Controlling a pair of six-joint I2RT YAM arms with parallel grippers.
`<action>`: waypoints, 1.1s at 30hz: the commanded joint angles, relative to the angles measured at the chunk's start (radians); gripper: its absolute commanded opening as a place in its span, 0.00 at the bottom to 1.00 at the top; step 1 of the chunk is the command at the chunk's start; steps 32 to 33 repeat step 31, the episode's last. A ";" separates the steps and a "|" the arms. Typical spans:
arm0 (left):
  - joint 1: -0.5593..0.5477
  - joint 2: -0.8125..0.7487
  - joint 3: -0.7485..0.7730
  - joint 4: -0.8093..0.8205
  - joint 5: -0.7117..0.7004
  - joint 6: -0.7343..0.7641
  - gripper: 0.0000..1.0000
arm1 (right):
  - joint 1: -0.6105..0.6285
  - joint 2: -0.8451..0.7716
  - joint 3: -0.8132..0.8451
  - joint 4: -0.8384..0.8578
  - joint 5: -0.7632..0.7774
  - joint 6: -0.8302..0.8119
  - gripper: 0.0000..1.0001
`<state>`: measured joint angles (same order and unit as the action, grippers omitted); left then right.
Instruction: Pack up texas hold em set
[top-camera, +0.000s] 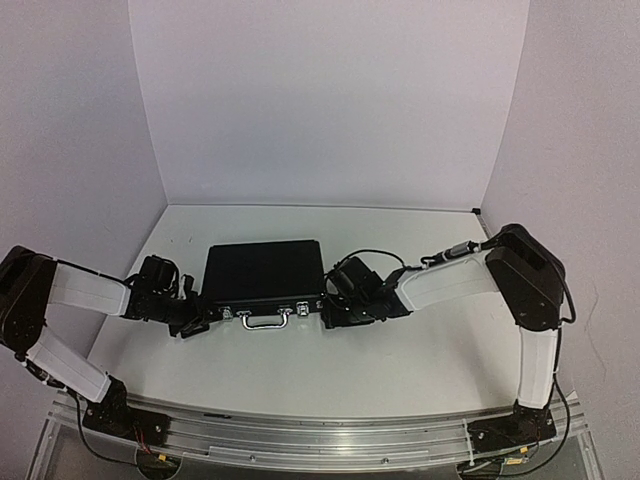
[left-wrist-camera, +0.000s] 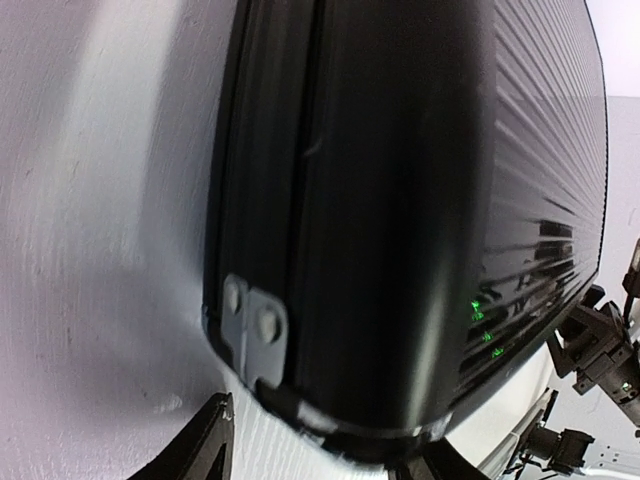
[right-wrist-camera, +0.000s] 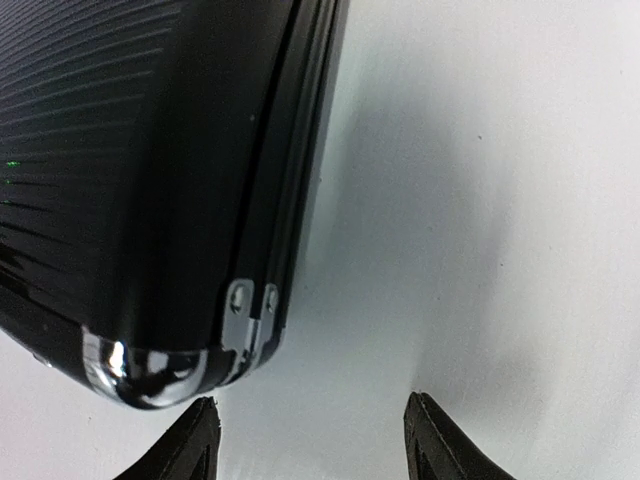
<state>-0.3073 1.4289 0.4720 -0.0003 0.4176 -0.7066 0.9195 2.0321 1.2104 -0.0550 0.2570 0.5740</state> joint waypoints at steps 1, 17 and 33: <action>-0.017 0.057 -0.006 -0.121 -0.088 -0.026 0.49 | -0.001 -0.085 -0.042 -0.020 0.018 0.016 0.61; -0.019 -0.454 0.514 -0.699 -0.543 0.000 1.00 | -0.180 -0.834 -0.255 -0.296 0.426 -0.117 0.98; 0.156 -0.282 0.515 -0.555 -0.509 0.051 1.00 | -0.256 -1.027 -0.341 -0.379 0.520 -0.055 0.98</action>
